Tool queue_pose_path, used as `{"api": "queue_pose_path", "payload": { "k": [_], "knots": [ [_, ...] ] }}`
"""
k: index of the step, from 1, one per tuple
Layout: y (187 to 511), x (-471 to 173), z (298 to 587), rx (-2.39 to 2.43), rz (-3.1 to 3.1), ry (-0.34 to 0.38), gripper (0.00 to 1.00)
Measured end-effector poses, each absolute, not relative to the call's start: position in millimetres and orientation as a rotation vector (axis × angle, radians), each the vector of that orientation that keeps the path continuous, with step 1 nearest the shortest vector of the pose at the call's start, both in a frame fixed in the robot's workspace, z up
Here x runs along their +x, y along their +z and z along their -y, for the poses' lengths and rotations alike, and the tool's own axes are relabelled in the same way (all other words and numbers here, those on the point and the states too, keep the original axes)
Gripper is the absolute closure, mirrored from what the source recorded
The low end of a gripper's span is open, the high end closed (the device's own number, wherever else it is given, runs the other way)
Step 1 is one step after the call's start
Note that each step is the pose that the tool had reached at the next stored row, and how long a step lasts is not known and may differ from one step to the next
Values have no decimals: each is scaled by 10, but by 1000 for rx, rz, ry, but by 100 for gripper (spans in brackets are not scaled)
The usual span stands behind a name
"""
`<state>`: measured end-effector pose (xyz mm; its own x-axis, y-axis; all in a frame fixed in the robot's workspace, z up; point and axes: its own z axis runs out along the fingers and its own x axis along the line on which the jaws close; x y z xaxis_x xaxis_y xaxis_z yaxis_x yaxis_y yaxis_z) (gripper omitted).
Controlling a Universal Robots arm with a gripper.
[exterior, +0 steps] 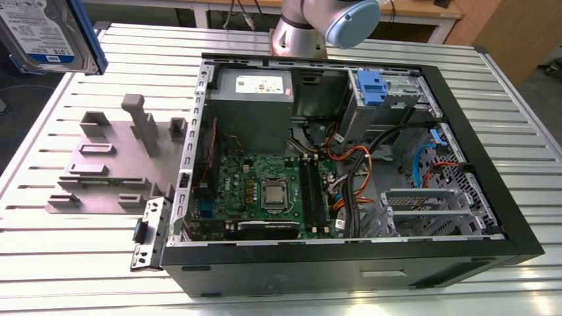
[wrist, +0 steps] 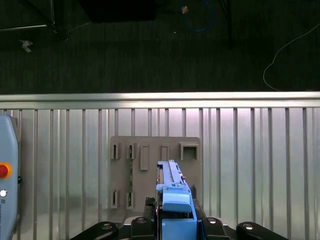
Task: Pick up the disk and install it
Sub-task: 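Pick up the disk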
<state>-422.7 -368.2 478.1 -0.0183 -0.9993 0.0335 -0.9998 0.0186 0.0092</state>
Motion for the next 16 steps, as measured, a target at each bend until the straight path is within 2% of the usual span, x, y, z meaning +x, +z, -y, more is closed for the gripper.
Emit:
{"api": "queue_pose_path", "payload": {
  "k": [16],
  "knots": [
    [4778, -4217, 3896, 2196, 2235, -6, 64]
  ]
}}
